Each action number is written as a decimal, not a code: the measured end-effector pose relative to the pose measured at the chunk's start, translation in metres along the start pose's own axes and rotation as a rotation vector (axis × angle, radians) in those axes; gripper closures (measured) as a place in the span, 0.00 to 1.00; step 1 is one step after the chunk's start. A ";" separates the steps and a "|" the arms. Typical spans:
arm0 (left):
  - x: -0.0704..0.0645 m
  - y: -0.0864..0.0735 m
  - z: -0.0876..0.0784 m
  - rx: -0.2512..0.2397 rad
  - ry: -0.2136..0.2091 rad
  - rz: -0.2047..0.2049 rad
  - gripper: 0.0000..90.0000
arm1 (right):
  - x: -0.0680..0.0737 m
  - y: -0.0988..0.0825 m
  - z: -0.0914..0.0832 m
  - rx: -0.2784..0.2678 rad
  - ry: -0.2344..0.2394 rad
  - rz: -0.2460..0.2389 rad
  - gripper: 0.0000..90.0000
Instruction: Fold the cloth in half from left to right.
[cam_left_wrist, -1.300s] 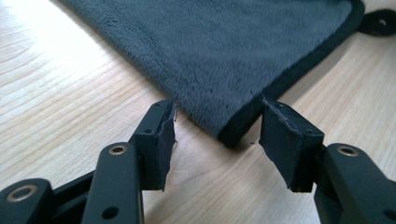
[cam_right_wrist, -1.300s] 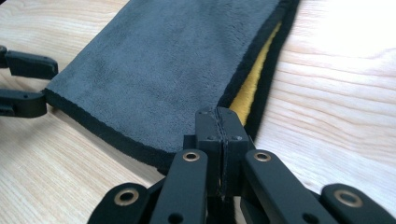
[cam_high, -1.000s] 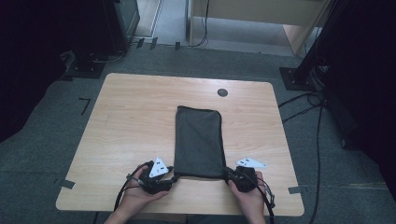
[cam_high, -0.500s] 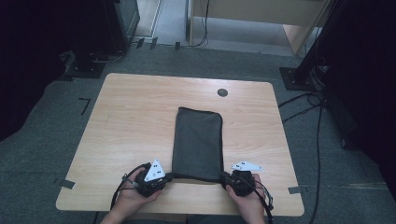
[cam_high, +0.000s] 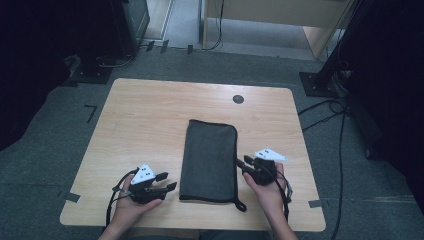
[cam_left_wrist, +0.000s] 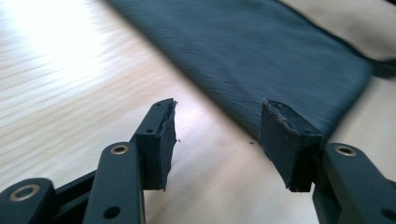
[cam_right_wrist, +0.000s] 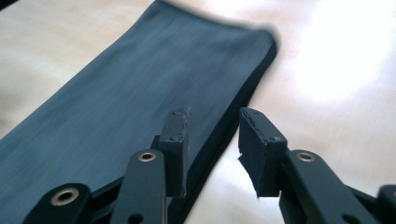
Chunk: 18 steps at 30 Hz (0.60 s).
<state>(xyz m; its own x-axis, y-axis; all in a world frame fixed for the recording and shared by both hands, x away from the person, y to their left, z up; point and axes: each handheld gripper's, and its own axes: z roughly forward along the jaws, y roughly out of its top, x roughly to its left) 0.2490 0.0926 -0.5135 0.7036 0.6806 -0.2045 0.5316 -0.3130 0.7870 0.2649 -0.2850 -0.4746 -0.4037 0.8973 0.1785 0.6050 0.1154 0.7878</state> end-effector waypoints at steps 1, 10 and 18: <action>0.002 0.002 0.002 -0.003 0.015 -0.018 0.50 | -0.004 0.009 0.010 -0.012 -0.030 -0.011 0.68; 0.032 0.036 0.028 -0.015 0.167 -0.101 0.49 | -0.045 0.057 0.090 0.014 -0.109 0.069 0.63; 0.066 0.087 0.070 -0.049 0.223 -0.163 0.51 | -0.064 0.067 0.132 0.080 -0.119 0.094 0.63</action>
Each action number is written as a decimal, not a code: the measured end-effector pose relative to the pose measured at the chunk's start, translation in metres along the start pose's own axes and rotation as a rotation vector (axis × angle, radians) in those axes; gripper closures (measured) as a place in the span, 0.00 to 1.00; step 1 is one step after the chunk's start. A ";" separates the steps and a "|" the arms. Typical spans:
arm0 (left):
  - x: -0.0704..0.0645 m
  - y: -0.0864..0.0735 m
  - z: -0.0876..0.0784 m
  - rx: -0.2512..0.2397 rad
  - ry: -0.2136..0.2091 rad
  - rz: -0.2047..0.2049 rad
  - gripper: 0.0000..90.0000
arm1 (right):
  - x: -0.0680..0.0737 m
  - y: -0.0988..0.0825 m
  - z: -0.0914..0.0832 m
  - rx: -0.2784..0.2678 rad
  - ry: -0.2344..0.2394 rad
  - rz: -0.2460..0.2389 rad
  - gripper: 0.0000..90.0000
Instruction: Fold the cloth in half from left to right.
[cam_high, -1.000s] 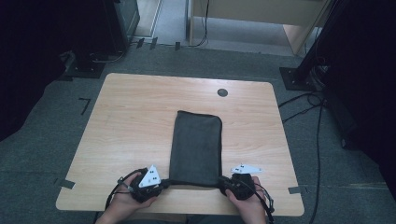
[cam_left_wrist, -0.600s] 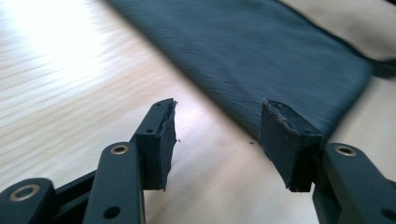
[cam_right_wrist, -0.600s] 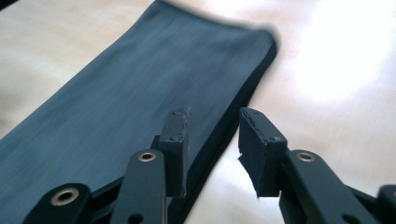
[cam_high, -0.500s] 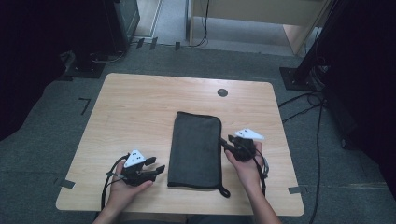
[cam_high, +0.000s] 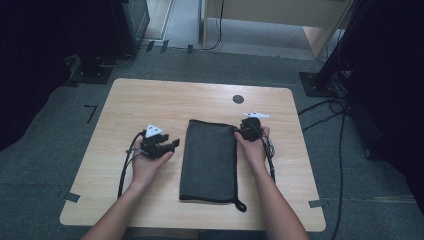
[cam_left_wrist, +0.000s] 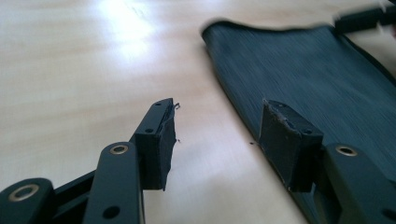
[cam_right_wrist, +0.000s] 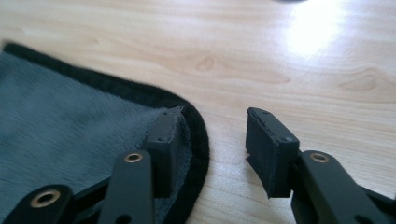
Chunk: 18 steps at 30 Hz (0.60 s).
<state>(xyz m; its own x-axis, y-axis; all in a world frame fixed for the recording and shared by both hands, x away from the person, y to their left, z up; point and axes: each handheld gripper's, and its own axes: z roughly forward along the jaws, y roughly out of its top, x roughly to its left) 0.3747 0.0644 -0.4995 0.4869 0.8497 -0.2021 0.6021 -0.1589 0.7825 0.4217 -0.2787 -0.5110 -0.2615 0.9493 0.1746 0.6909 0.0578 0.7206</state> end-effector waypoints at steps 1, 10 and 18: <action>0.002 0.007 0.010 0.001 0.006 -0.011 0.51 | 0.000 -0.001 0.002 0.005 -0.001 -0.007 0.63; 0.002 0.047 0.073 0.042 0.029 -0.047 0.53 | -0.002 -0.006 0.005 -0.016 0.115 -0.005 0.65; -0.009 0.056 0.102 0.104 0.036 0.012 0.80 | 0.002 -0.010 -0.002 -0.015 0.041 -0.128 0.89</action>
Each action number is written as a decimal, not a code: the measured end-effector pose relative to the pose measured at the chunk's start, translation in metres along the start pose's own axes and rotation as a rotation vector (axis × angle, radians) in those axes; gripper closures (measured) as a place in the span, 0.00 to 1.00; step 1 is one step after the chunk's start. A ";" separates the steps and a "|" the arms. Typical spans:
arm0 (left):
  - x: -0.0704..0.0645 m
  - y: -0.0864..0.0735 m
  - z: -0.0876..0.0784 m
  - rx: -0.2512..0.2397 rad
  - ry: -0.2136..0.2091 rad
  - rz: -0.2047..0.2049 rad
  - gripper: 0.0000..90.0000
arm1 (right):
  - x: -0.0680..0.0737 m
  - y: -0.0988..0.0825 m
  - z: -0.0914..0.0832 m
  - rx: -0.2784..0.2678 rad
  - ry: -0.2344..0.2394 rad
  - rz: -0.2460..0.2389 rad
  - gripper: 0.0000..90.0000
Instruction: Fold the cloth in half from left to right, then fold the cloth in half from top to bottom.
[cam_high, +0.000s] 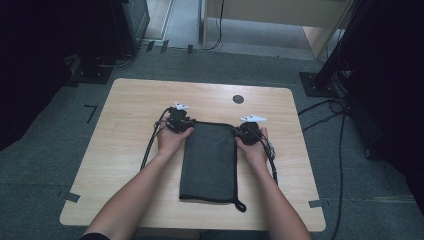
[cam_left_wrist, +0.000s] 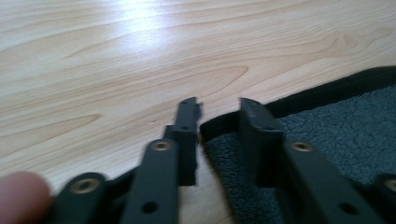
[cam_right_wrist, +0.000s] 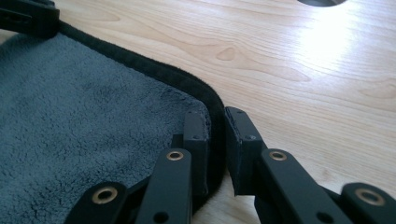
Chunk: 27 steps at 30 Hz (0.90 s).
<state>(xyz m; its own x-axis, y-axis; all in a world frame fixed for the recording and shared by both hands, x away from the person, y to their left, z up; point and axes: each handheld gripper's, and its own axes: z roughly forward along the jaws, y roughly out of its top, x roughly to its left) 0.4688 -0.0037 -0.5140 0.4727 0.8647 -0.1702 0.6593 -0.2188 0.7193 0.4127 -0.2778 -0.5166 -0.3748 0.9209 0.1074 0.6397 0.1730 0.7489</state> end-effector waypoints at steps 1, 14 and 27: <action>0.001 0.001 0.000 0.005 -0.001 -0.019 0.82 | -0.001 0.000 0.000 0.000 0.001 0.003 0.89; -0.006 0.002 0.003 0.001 -0.049 -0.024 0.61 | -0.014 0.004 0.001 0.028 0.081 0.076 0.59; -0.011 0.015 -0.011 -0.012 -0.024 0.094 0.96 | 0.005 0.018 0.006 0.064 0.028 -0.066 0.94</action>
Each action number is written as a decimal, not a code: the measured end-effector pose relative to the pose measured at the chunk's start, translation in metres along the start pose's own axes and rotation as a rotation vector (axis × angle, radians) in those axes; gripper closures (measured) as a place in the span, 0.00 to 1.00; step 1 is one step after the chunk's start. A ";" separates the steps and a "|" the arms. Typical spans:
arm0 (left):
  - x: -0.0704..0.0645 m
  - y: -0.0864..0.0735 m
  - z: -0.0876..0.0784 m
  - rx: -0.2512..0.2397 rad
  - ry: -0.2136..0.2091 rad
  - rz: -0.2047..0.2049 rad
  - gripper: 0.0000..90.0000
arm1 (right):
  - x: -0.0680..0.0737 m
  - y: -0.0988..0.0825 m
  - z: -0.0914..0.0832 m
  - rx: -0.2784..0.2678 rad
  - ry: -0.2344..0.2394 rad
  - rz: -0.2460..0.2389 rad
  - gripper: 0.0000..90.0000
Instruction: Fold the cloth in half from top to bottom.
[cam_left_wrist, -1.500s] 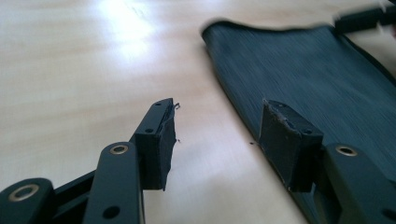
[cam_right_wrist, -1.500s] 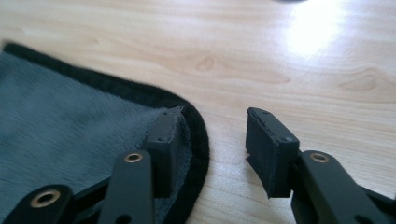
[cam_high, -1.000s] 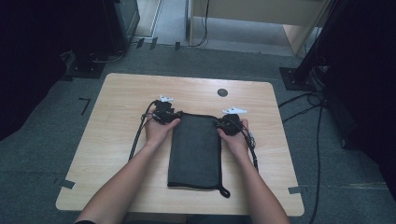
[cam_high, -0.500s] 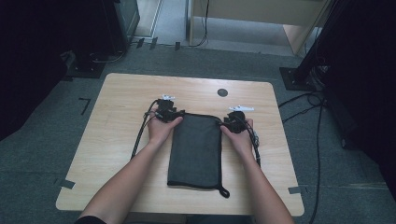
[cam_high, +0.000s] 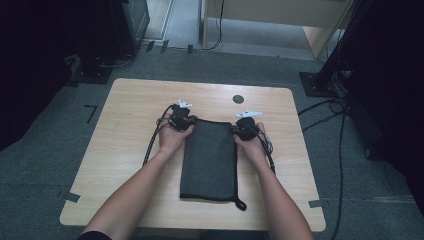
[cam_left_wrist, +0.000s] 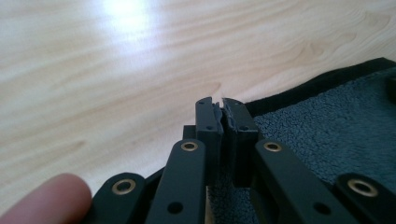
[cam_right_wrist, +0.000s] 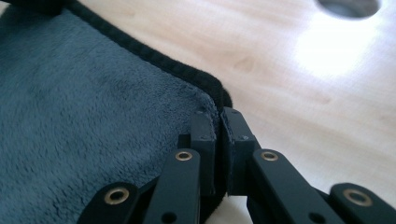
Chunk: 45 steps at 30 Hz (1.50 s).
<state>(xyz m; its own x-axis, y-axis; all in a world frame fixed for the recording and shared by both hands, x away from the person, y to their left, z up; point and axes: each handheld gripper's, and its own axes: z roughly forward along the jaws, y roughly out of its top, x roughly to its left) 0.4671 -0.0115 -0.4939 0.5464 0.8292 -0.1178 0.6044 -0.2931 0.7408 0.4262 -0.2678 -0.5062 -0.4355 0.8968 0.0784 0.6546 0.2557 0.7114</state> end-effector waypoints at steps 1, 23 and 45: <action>0.001 0.004 -0.002 -0.006 0.000 0.007 0.96 | 0.000 0.002 0.000 -0.010 -0.006 0.003 0.95; -0.037 -0.043 -0.133 -0.314 -0.160 0.140 0.96 | 0.048 -0.032 -0.120 -0.307 0.088 -0.141 0.94; -0.050 -0.138 -0.142 -0.181 -0.278 0.069 0.65 | 0.053 -0.114 -0.139 -0.116 0.260 -0.142 0.61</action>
<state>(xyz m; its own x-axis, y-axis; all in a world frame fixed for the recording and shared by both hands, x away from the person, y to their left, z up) 0.2745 0.0552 -0.4969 0.7351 0.6411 -0.2205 0.4609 -0.2342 0.8560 0.2424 -0.2993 -0.4860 -0.6704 0.7292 0.1376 0.5075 0.3152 0.8019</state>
